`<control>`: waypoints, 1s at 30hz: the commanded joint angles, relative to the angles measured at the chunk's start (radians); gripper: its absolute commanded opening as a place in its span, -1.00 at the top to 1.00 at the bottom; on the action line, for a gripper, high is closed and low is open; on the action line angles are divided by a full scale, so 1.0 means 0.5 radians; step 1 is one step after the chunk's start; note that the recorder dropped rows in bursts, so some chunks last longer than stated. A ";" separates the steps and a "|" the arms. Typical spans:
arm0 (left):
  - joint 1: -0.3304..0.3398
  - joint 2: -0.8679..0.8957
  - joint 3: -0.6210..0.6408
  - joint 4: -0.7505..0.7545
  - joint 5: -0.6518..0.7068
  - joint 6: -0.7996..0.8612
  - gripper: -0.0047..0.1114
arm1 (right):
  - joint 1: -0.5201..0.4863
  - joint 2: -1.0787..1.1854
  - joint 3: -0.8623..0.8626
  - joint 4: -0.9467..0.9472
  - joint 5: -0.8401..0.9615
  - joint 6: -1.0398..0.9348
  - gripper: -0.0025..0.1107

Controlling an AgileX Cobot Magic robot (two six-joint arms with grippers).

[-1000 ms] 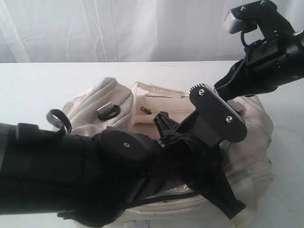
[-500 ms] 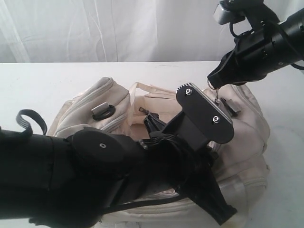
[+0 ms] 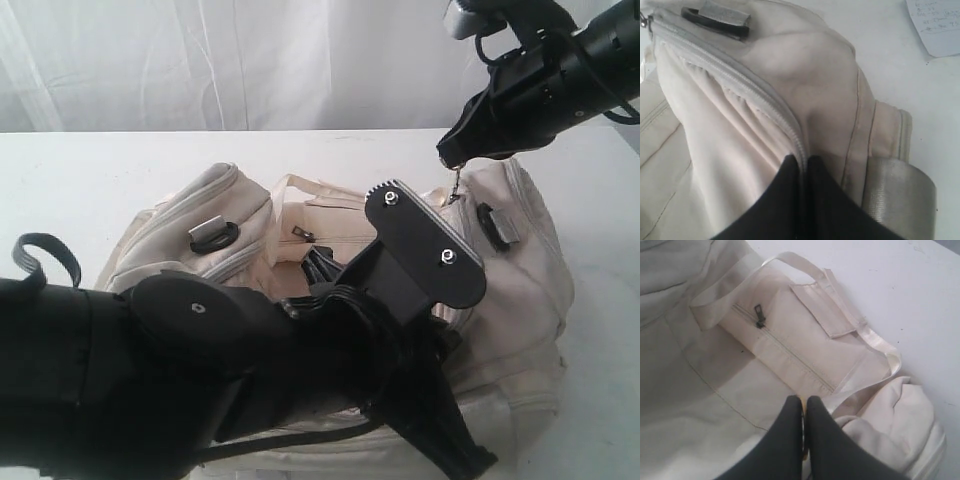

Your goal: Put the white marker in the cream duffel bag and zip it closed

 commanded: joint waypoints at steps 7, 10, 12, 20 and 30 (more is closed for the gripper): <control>-0.048 -0.030 0.101 -0.088 0.216 -0.004 0.92 | -0.161 0.094 -0.137 -0.043 -0.349 0.013 0.96; -0.048 -0.040 0.101 -0.083 0.202 -0.004 0.92 | -0.178 0.137 -0.137 -0.043 -0.355 0.013 0.96; -0.048 -0.052 0.101 -0.082 0.202 -0.004 0.92 | -0.182 0.159 -0.137 -0.050 -0.382 0.013 0.96; -0.048 -0.062 0.101 -0.082 0.193 0.003 0.92 | -0.268 0.212 -0.154 -0.050 -0.394 0.013 0.96; -0.044 -0.062 0.101 0.129 0.044 -0.012 0.92 | -0.276 0.225 -0.154 0.014 -0.301 0.017 0.96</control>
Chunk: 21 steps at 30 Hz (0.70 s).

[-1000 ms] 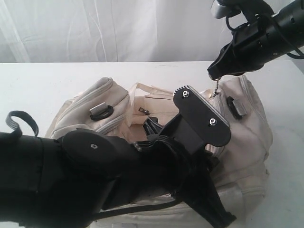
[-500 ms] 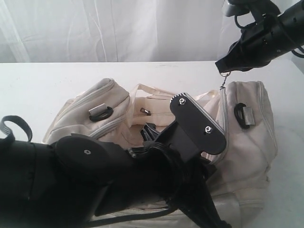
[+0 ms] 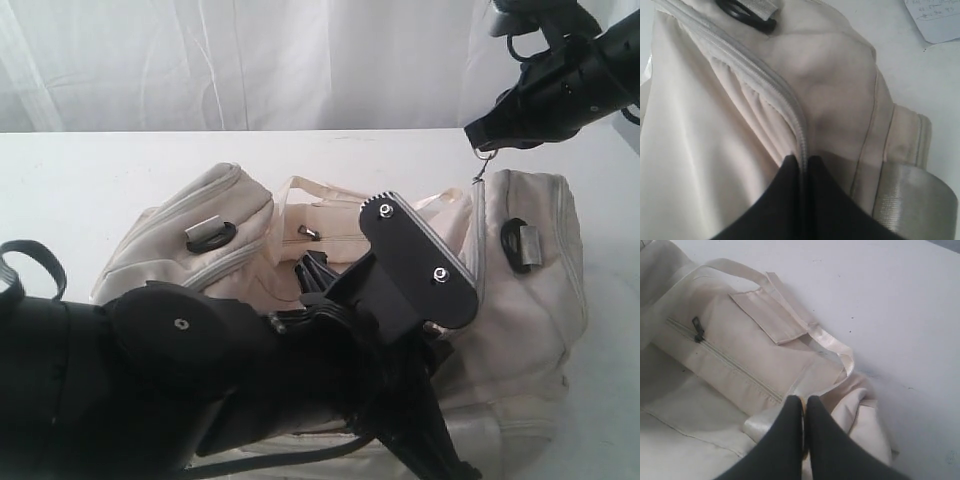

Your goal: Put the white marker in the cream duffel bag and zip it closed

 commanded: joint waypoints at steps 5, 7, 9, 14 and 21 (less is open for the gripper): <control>-0.035 -0.017 0.038 0.064 0.062 -0.028 0.92 | -0.045 -0.004 -0.042 0.246 0.035 -0.208 0.92; -0.035 -0.017 0.038 0.089 0.057 -0.028 0.92 | -0.045 -0.004 -0.042 0.356 0.069 -0.238 0.80; -0.035 -0.017 0.038 0.089 0.053 -0.031 0.92 | -0.045 -0.004 -0.042 0.411 0.089 -0.244 0.59; -0.035 -0.017 0.038 0.092 -0.031 -0.035 0.92 | -0.045 -0.012 -0.042 0.415 0.169 -0.244 0.09; 0.019 0.005 0.038 0.449 -0.079 -0.350 0.92 | -0.045 -0.175 -0.042 0.415 0.163 -0.244 0.11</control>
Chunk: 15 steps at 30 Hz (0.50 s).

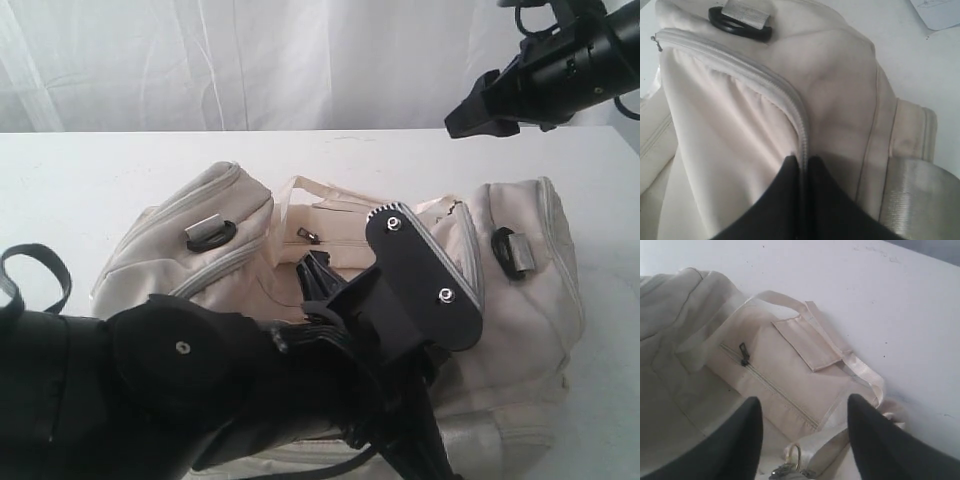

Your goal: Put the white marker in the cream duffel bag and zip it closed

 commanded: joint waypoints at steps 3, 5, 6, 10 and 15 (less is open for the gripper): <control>0.123 0.032 0.012 0.487 -0.039 -0.484 0.92 | -0.016 -0.214 -0.011 0.031 0.045 -0.017 0.18; 0.182 0.062 -0.002 0.612 -0.028 -0.588 0.92 | -0.016 -0.272 -0.007 0.040 0.088 -0.017 0.19; 0.235 0.107 -0.050 0.687 0.044 -0.605 0.92 | -0.016 -0.322 -0.007 0.042 0.114 -0.015 0.19; 0.304 0.301 -0.313 0.774 0.086 -0.584 0.92 | -0.016 -0.463 -0.007 0.069 0.194 -0.007 0.19; 0.376 0.458 -0.532 0.823 0.139 -0.584 0.92 | -0.016 -0.589 0.153 0.069 0.171 -0.008 0.19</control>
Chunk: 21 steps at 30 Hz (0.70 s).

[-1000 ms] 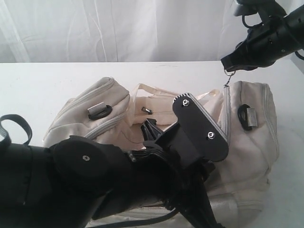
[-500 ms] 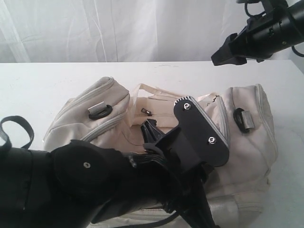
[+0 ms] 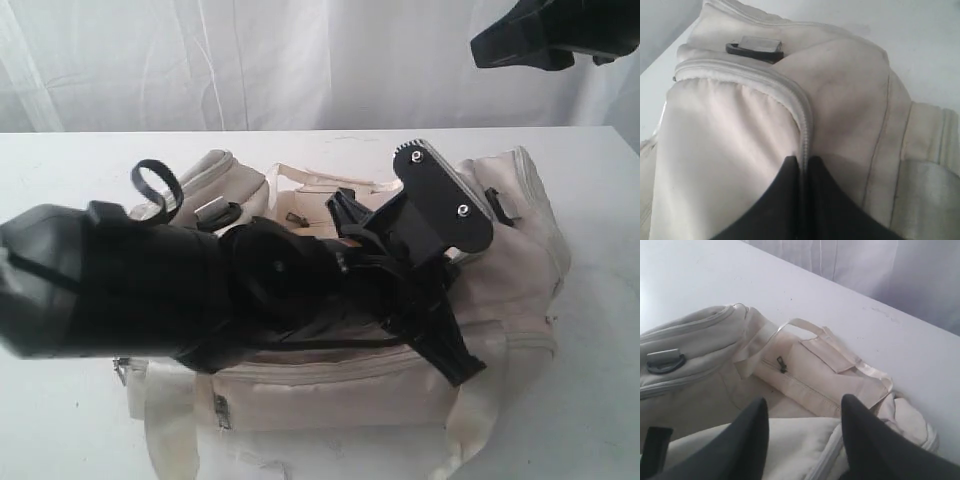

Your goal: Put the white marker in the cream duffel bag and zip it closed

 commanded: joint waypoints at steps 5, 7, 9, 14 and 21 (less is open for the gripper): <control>0.111 0.058 -0.148 0.019 0.162 -0.020 0.83 | -0.007 -0.203 0.307 0.037 -0.135 -0.008 0.19; 0.111 0.035 -0.148 0.019 0.212 -0.023 0.59 | -0.007 -0.235 0.360 0.046 -0.147 -0.008 0.19; 0.111 -0.003 -0.148 0.007 0.264 -0.032 0.34 | -0.007 -0.254 0.399 0.046 -0.174 -0.008 0.19; 0.111 -0.181 -0.099 -0.087 0.260 -0.013 0.23 | -0.007 -0.304 0.423 0.046 -0.202 -0.015 0.19; 0.111 -0.543 0.231 -0.162 0.107 -0.029 0.31 | -0.007 -0.406 0.482 0.081 -0.207 -0.017 0.23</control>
